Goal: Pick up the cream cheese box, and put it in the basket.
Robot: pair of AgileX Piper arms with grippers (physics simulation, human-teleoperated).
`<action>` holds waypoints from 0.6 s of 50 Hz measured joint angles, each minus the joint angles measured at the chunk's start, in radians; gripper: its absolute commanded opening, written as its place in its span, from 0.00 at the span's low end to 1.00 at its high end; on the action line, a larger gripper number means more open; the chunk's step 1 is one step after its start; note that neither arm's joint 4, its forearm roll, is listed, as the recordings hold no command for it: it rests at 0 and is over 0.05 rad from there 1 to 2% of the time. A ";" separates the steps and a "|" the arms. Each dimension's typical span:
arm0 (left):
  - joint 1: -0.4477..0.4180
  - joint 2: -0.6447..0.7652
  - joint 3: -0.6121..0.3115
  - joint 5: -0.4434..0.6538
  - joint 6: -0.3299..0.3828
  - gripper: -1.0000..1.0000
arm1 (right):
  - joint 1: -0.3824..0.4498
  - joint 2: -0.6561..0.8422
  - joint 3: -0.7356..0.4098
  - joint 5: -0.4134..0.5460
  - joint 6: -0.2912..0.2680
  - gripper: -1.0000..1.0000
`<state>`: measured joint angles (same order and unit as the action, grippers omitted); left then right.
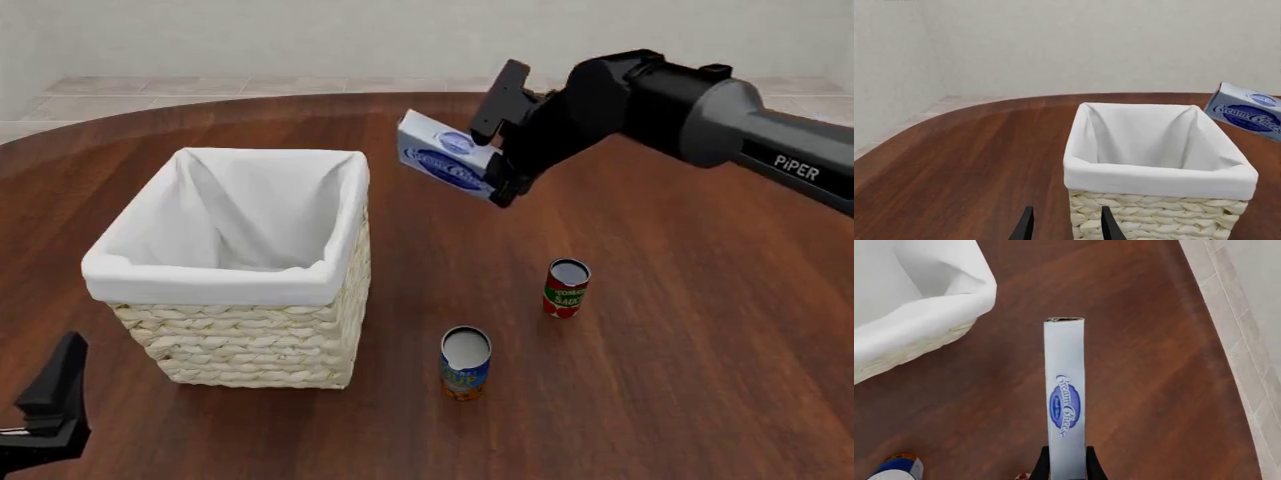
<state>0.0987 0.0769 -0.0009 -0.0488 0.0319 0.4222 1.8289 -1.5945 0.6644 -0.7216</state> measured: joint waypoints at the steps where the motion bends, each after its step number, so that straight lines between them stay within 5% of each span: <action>1: 0.000 -0.003 0.000 0.002 -0.001 1.00 | 0.000 -0.004 -0.002 0.002 -0.003 0.00; 30: -0.002 -0.056 -0.003 0.039 -0.010 1.00 | 0.004 -0.094 -0.052 0.040 -0.074 0.00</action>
<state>0.0967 0.0213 -0.0039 -0.0100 0.0216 0.4263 1.7347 -1.6464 0.7048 -0.7959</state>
